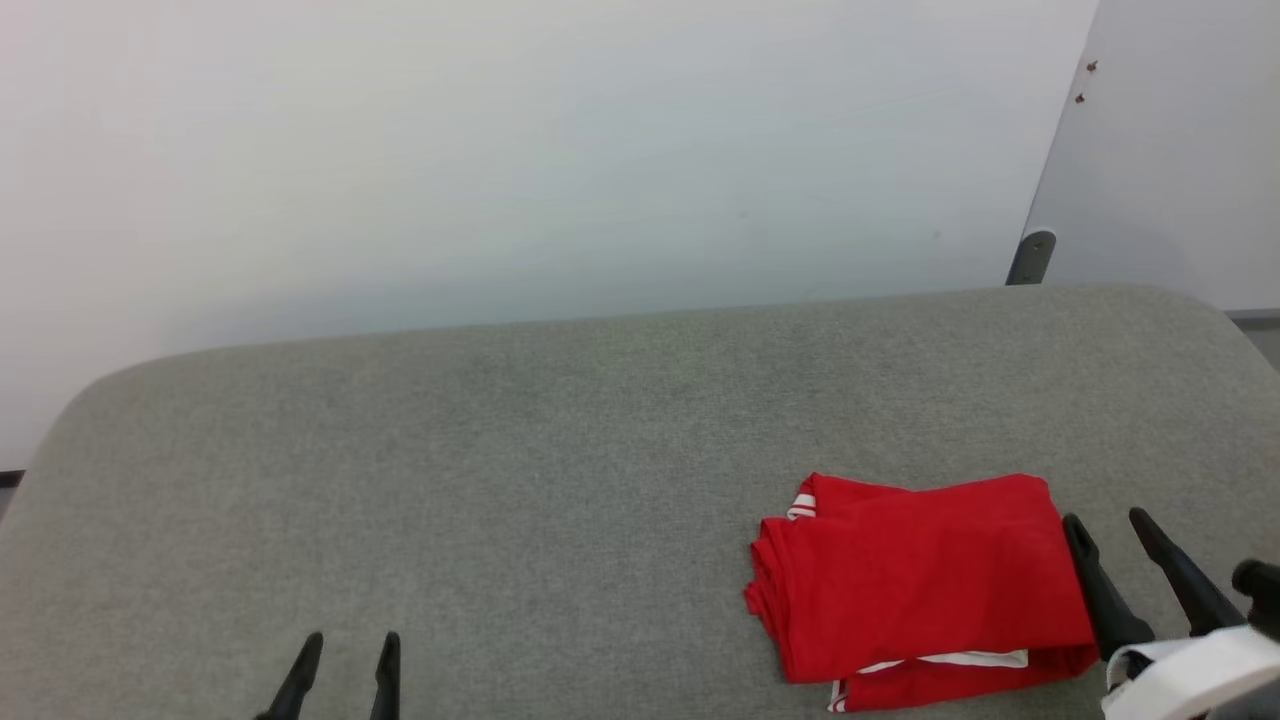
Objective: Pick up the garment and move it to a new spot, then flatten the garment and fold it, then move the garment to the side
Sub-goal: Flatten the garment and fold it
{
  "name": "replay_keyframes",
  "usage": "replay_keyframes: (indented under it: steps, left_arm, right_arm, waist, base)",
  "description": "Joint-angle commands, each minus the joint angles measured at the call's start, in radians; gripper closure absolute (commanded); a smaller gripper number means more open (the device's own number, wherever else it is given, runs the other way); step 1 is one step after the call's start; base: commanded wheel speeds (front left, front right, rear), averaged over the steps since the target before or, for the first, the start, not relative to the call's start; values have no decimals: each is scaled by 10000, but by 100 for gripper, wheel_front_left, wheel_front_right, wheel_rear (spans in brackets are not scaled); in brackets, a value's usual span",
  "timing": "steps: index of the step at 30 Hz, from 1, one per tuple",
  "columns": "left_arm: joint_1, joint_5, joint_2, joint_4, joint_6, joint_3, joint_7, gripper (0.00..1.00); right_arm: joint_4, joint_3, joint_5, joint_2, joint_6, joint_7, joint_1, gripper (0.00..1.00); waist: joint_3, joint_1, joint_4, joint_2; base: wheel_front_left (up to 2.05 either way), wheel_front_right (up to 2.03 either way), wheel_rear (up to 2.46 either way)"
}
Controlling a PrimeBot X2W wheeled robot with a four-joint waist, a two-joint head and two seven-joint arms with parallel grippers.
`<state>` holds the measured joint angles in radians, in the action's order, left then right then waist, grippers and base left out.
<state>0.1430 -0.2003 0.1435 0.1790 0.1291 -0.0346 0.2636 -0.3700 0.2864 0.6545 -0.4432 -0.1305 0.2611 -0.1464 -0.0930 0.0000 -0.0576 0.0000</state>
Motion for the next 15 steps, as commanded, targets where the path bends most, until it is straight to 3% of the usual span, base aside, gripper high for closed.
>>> replay_keyframes:
  steps: [1, 15]
  left_arm:
    - [312, 103, -2, -191, 19, -43, 4, 0]
    - [1406, 315, -256, -1246, 19, -180, 4, 0]
  right_arm:
    - [340, -277, -237, 102, -3, 47, 406, 0]
    - [2688, -2080, -1127, 942, -3, -831, 2375, 0]
  waist:
    - [-61, 0, 92, 0]
    - [-53, 0, 358, 0]
  base:
    - [0, 0, 0]
    - [0, 0, 0]
